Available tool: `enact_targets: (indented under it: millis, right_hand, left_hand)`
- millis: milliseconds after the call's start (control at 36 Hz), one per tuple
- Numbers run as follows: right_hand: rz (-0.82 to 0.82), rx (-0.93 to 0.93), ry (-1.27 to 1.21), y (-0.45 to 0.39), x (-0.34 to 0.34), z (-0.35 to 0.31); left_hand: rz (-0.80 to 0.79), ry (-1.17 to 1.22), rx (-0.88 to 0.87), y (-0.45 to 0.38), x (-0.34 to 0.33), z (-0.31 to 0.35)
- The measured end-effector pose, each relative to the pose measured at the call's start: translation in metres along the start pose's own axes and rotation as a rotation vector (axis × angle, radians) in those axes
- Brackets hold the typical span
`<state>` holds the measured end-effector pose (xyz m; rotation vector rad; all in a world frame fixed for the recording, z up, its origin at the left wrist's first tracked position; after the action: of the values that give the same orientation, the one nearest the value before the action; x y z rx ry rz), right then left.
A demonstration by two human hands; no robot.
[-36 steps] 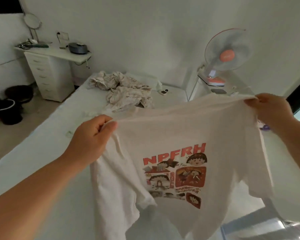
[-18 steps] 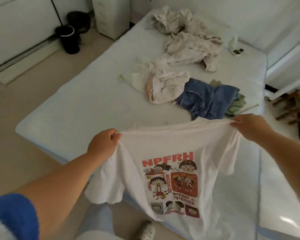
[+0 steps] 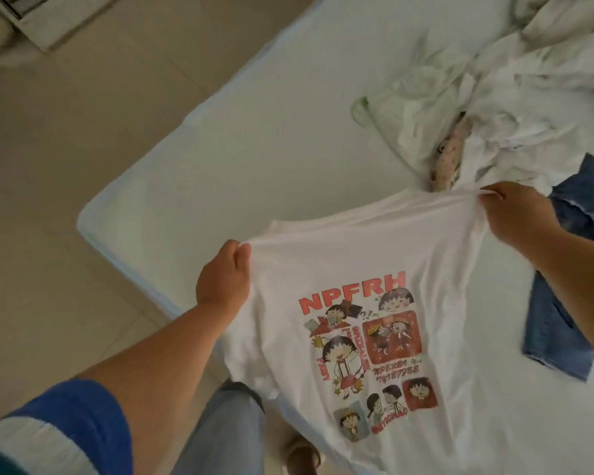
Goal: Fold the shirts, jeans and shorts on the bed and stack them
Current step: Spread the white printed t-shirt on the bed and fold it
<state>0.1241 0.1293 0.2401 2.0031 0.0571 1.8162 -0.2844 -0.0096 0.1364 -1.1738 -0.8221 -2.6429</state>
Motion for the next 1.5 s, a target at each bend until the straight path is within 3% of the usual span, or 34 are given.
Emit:
enact_targets:
  millis: [83, 417, 556, 694, 778, 917, 1028, 1167, 1250, 1389, 1500]
  right_hand:
    - [0.055, 0.070, 0.044, -0.051, -0.031, -0.057]
    - [0.124, 0.144, 0.099, -0.150, -0.080, -0.155]
    - [0.053, 0.117, 0.022, -0.160, -0.118, -0.180]
    - [-0.042, 0.362, 0.020, -0.109, -0.165, -0.231]
    - [-0.190, 0.486, 0.030, -0.068, -0.200, -0.257]
    - [-0.358, 0.591, 0.081, -0.031, -0.241, -0.289]
    - [-0.319, 0.590, 0.045, -0.033, -0.242, -0.312]
    - [-0.372, 0.641, 0.083, -0.033, -0.255, -0.344]
    - [-0.381, 0.608, 0.098, -0.036, -0.261, -0.350]
    - [-0.331, 0.581, 0.123, -0.035, -0.259, -0.358]
    - [-0.300, 0.753, 0.060, -0.016, -0.255, -0.390]
  left_hand:
    - [0.033, -0.055, 0.046, -0.053, -0.006, -0.036]
    - [0.206, -0.207, 0.001, -0.169, 0.008, -0.074]
    - [0.194, 0.008, 0.113, -0.196, 0.002, -0.100]
    - [0.196, 0.200, 0.245, -0.170, -0.001, -0.125]
    - [0.134, 0.220, 0.401, -0.143, -0.010, -0.150]
    - [-0.056, 0.314, 0.490, -0.118, -0.026, -0.164]
    - [-0.179, 0.356, 0.535, -0.108, -0.033, -0.178]
    - [-0.027, 0.467, 0.545, -0.107, -0.007, -0.198]
    - [-0.019, 0.560, 0.538, -0.118, 0.006, -0.202]
    - [-0.140, 0.335, 0.451, -0.130, 0.011, -0.200]
    - [-0.263, 0.316, 0.528, -0.119, -0.009, -0.208]
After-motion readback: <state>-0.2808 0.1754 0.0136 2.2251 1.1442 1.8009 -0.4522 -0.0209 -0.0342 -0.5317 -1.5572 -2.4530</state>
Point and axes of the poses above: each hand's wrist, its own y-axis away from the middle knuckle, its own x-axis out of the back of the hand, z = x × y, the point moved 9 cm from there along -y, towards the middle knuckle, and after that the axes turned 1 degree about x, right-handed, at the moved point
